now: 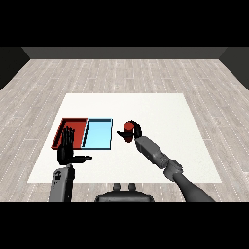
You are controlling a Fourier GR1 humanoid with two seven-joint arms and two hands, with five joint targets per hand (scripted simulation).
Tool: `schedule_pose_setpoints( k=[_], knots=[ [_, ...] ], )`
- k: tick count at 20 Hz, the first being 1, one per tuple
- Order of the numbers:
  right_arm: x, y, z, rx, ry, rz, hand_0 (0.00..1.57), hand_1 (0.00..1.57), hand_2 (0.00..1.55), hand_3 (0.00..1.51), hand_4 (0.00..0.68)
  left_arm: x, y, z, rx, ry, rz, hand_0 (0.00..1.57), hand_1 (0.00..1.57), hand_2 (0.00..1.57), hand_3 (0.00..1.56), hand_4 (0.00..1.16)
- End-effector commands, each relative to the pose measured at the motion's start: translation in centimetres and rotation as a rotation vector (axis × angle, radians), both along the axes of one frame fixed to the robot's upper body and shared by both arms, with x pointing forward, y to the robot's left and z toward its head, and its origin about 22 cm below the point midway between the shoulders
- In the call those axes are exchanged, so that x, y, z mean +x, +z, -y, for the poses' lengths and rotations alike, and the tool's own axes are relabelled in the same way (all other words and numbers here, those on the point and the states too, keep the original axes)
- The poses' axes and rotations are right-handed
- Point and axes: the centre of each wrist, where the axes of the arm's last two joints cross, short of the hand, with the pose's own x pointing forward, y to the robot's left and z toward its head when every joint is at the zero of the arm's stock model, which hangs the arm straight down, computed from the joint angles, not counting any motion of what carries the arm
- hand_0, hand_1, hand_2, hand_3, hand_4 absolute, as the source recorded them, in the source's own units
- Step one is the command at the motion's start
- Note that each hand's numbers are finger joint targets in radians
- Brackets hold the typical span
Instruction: Pick the red can and put it in the red box
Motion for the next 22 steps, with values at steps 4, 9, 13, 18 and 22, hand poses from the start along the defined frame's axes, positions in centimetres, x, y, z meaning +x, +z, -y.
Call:
schedule_pose_setpoints(
  k=[4,9,13,18,22],
  knots=[
    [1.2,1.6,-0.3,0.024,0.029,0.108,1.52,1.52,1.45,1.39,0.589,0.7,-0.3,0.0,-0.005,-0.039,0.008,0.00,0.00,0.00,0.00,0.00],
    [0.8,1.7,0.8,0.013,0.068,0.149,1.50,1.50,1.45,1.38,0.562,-0.1,1.1,1.0,0.048,-0.056,0.002,0.00,0.00,0.00,0.00,0.00],
    [1.1,5.1,2.8,0.007,0.086,0.210,1.52,1.52,1.46,1.38,0.564,-1.1,1.8,3.7,0.067,-0.079,-0.017,0.00,0.00,0.00,0.00,0.00],
    [-0.6,7.8,1.9,0.017,0.085,0.301,1.54,1.54,1.46,1.39,0.574,0.3,3.4,5.2,0.023,-0.190,-0.094,0.00,0.00,0.00,0.00,0.00],
    [-2.1,9.1,5.2,0.007,0.064,0.349,1.52,1.52,1.47,1.40,0.571,-0.2,4.7,10.2,0.035,-0.255,-0.119,0.00,0.00,0.00,0.00,0.00]
  ],
)
